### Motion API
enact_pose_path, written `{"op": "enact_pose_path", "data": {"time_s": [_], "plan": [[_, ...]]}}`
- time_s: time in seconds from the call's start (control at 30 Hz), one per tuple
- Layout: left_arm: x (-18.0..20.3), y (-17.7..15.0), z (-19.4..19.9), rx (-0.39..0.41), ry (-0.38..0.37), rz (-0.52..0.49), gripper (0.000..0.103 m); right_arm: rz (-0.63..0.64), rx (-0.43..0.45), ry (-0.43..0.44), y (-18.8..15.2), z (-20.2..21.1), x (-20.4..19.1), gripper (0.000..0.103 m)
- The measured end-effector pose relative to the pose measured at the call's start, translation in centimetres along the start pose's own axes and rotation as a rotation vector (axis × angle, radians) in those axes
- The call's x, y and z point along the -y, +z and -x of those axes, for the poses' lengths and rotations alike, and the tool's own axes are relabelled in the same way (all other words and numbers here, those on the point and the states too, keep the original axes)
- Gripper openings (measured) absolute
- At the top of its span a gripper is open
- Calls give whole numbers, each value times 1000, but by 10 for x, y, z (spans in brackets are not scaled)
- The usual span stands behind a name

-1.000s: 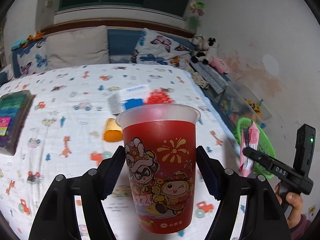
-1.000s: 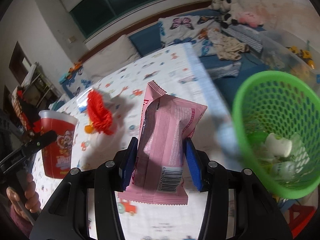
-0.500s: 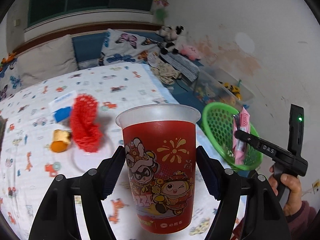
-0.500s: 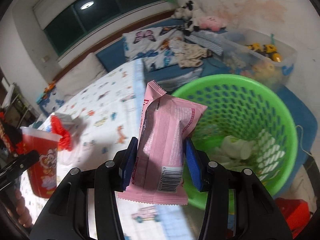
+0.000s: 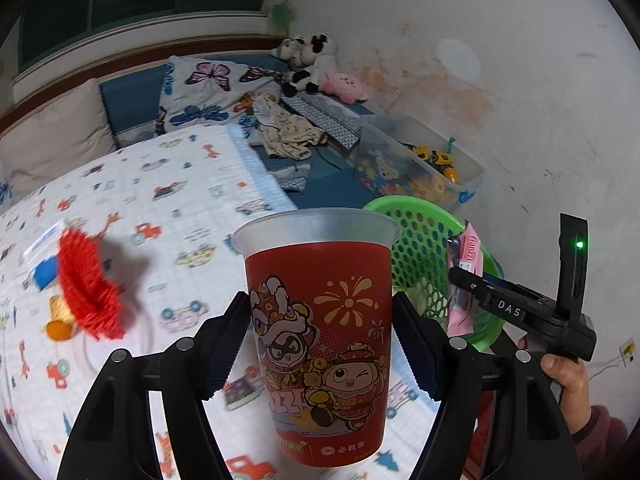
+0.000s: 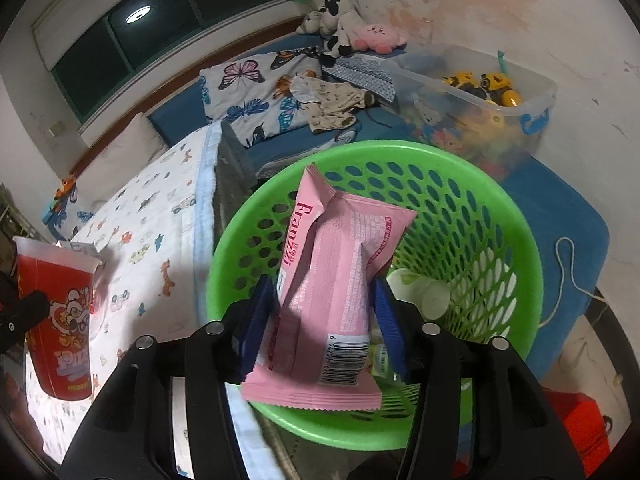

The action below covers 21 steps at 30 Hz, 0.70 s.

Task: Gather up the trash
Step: 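Release the pink wrapper with the right tool while the left tool drops the red cup in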

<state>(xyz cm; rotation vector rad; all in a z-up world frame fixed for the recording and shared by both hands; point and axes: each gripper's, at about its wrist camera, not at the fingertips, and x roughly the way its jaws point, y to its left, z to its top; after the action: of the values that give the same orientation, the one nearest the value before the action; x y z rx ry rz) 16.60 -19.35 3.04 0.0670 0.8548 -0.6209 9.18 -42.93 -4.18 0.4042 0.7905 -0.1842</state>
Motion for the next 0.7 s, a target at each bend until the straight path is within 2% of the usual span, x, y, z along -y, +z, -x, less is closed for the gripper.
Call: {"op": "enact_pose_path", "data": {"time_s": [0.17, 0.43, 0.7], "plan": [[23, 11, -16, -17, -27, -27, 69, -16, 9, 5, 2, 2, 11, 67], [57, 26, -39, -31, -59, -77, 70, -42, 32, 12, 3, 15, 27, 67], [87, 34, -77, -94, -74, -90, 70, -57, 52, 10, -3, 33, 39, 71]]}}
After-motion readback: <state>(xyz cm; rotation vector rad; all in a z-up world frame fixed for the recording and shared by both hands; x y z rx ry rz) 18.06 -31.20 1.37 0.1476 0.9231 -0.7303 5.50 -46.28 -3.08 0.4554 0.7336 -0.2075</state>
